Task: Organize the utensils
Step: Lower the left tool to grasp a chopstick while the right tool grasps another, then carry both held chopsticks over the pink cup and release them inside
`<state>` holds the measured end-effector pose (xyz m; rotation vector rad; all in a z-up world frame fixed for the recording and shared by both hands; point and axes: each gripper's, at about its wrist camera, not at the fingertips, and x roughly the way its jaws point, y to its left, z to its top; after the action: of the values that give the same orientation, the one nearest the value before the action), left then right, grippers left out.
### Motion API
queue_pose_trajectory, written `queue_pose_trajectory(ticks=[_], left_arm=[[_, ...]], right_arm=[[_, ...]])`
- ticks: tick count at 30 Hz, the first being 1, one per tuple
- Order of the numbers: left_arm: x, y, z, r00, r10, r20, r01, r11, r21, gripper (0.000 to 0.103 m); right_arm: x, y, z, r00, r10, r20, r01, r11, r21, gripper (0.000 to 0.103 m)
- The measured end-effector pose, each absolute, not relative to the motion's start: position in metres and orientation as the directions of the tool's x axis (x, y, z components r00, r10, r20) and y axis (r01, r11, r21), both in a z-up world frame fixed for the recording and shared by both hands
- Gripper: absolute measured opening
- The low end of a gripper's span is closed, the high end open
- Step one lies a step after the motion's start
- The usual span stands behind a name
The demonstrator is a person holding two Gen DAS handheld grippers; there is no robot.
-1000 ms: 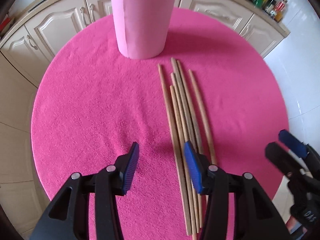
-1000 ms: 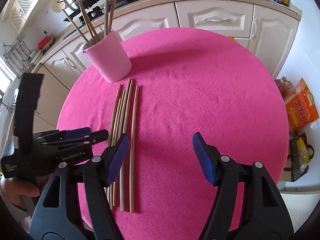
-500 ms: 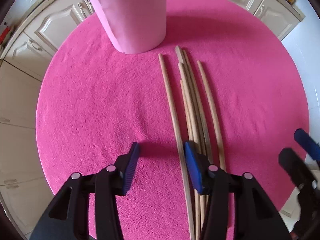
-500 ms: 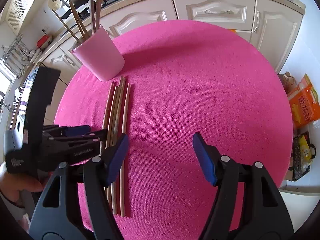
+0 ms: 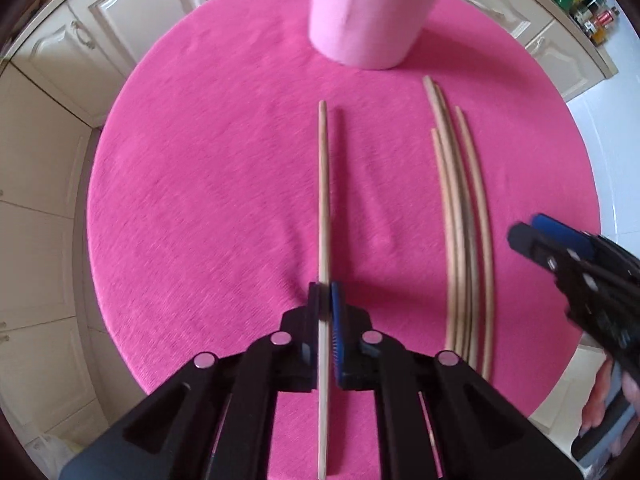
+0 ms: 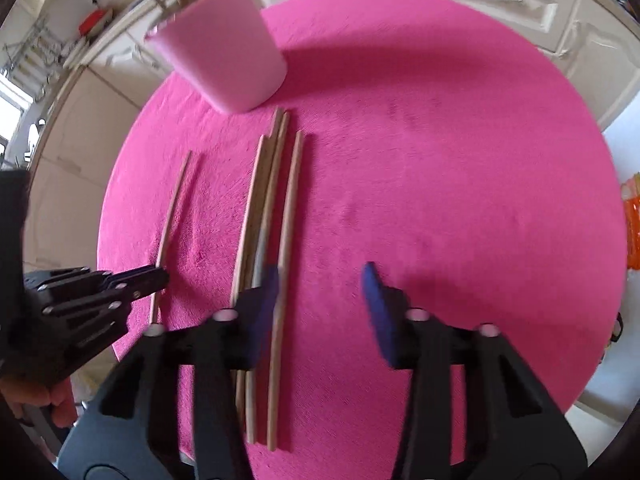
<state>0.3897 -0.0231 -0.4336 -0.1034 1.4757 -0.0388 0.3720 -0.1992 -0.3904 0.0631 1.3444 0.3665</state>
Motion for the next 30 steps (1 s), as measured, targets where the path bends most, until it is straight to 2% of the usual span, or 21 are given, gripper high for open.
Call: queue_pose_trajectory(ticks=[11,19,24,30], left_arm=[[0.378,-0.002,-0.417,0.167,-0.135,-0.977,-0.061,0.987,-0.147,0.006],[0.375,0.017,-0.383,0.268,-0.133,-0.954,-0.043,0.988,-0.15,0.005],[0.365,0.016,-0.363,0.329,-0.138,-0.934,-0.028,0.987,-0.156,0.005],[0.347,0.015,-0.338,0.418,-0.144,-0.897,-0.007,0.987,-0.161,0.005]], right_arm=[[0.387,-0.165,-0.396,0.104,0.163,-0.981,-0.288,0.949,0.128,0.03],[0.389,-0.147,-0.395,0.107,0.065,-0.992,-0.333,0.943,0.026,0.014],[0.391,-0.149,-0.397,0.095,0.094,-0.991,-0.306,0.95,0.061,0.006],[0.386,-0.177,-0.382,0.121,0.192,-0.974,-0.242,0.957,0.159,0.006]])
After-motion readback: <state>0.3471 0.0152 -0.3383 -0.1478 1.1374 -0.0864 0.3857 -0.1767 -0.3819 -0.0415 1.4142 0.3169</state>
